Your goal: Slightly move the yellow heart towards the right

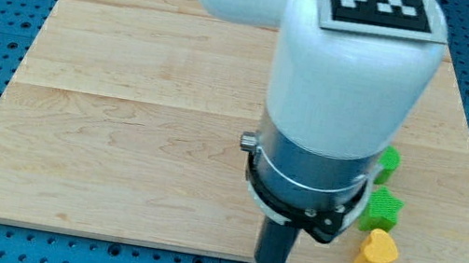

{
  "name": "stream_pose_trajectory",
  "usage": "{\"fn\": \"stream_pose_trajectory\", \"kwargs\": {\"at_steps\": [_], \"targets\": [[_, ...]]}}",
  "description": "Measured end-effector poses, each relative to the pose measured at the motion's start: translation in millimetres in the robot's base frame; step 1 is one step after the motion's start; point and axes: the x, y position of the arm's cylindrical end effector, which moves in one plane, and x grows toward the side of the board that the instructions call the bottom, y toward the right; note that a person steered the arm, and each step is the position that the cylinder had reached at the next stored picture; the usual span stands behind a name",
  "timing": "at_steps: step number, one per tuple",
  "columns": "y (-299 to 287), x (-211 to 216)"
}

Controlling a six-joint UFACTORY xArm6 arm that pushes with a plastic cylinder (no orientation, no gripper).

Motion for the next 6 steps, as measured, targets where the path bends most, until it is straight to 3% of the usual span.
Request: {"fn": "stream_pose_trajectory", "kwargs": {"at_steps": [2, 4, 5, 6], "targets": [[110.6, -1.3], [160.9, -1.6], [259.1, -20.0], [252.6, -38.2]]}}
